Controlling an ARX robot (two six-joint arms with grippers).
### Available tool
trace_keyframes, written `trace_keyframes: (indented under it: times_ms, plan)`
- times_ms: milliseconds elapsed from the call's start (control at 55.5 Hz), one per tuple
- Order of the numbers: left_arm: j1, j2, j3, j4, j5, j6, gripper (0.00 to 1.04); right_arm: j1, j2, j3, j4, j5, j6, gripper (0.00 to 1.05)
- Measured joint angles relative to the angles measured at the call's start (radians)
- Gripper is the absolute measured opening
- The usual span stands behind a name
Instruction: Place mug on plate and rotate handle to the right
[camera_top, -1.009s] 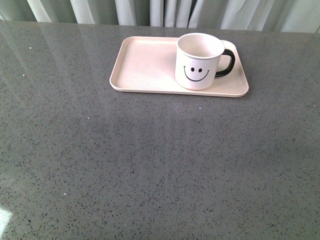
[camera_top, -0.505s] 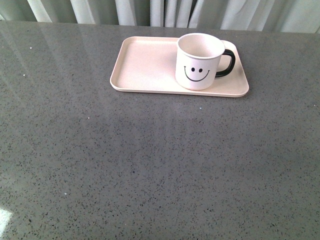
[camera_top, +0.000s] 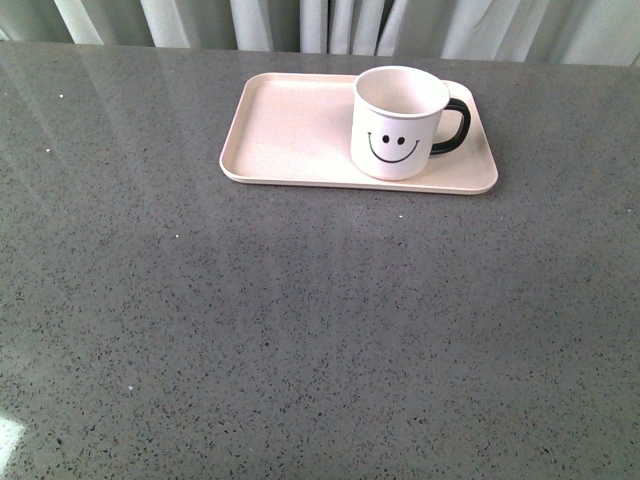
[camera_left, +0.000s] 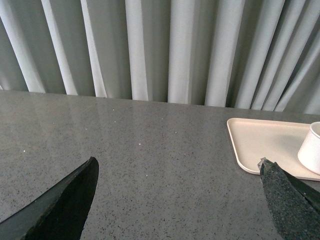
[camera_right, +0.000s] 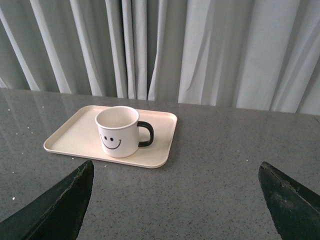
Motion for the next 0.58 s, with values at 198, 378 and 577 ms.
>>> trace_keyframes:
  times_ms: [198, 378, 577]
  plan:
    - [0.0, 0.0, 0.0, 0.0, 0.0, 0.0, 0.96, 0.0, 0.0, 0.0, 0.0, 0.0, 0.0, 0.96]
    - [0.0, 0.0, 0.0, 0.0, 0.0, 0.0, 0.96, 0.0, 0.0, 0.0, 0.0, 0.0, 0.0, 0.96]
    - [0.0, 0.0, 0.0, 0.0, 0.0, 0.0, 0.96, 0.0, 0.0, 0.0, 0.0, 0.0, 0.0, 0.96]
